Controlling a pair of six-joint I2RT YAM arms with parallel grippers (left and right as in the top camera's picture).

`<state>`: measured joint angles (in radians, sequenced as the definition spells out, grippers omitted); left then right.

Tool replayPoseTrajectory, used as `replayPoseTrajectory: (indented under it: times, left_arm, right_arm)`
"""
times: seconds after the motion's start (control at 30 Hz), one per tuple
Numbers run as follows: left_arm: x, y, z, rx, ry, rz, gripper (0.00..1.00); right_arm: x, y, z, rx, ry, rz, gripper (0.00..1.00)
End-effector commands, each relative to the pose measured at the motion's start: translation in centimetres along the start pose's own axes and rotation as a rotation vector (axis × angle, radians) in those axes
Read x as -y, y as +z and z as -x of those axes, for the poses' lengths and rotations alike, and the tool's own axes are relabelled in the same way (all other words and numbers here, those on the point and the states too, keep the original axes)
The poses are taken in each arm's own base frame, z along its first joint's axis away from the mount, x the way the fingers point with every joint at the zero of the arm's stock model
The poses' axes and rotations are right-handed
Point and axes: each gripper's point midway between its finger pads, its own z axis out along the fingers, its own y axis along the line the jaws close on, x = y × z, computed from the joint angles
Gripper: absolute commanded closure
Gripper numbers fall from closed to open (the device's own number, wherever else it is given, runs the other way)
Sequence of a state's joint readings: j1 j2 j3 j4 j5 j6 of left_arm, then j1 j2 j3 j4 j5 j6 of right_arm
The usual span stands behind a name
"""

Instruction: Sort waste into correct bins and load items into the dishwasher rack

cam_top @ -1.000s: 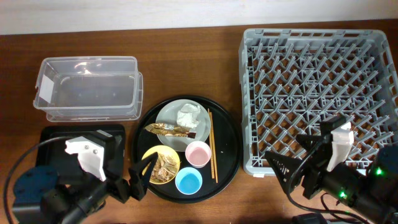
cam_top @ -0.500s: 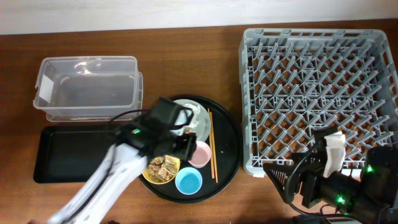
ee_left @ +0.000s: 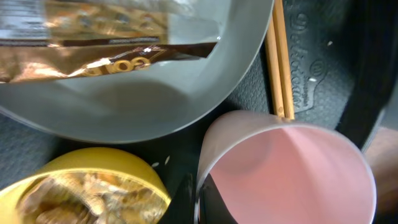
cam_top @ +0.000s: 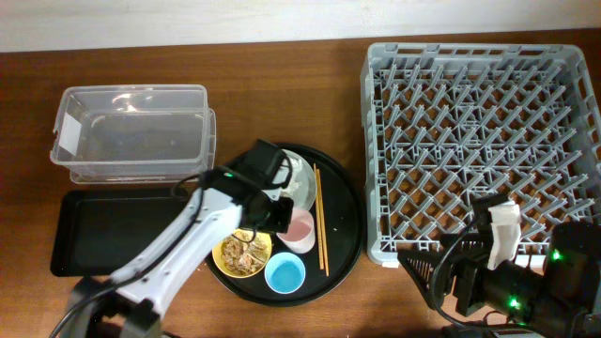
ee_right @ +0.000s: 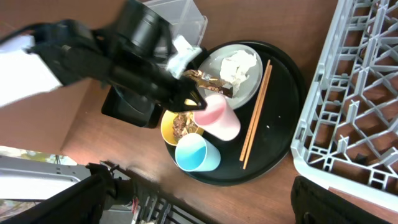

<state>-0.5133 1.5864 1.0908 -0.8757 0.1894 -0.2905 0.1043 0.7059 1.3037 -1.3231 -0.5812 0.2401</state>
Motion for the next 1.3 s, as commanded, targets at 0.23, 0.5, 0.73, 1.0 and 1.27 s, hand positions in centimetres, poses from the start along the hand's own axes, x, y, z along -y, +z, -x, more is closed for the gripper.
replayPoseTrajectory:
  times: [0.23,0.5,0.73,1.0,1.27]
  left_arm:
    - [8.5,-21.3,0.3,0.357,0.256,-1.04,1.0]
    - [9.9,-24.5,-0.8,0.372,0.362,-1.233,1.0]
    - [9.9,-24.5,-0.7,0.379,0.369,-1.228,1.0]
    - [9.5,-23.6,-0.1,0.392,0.351,-1.163,0.51]
    - [2.7,-15.3,1.9,0.344,0.097,-0.565,0.29]
  right_arm:
    - [-3.2,2.4,-0.4,-0.025,-0.199,0.318,0.07]
    - [-7.0,5.6,1.8,-0.118,-0.239,0.69,0.12]
    - [-9.7,8.1,1.4,-0.167,-0.328,0.75,0.25]
    - [-9.3,7.7,2.2,-0.117,-0.329,0.703,0.51]
    - [8.5,3.6,1.7,-0.017,0.072,-0.304,0.55]
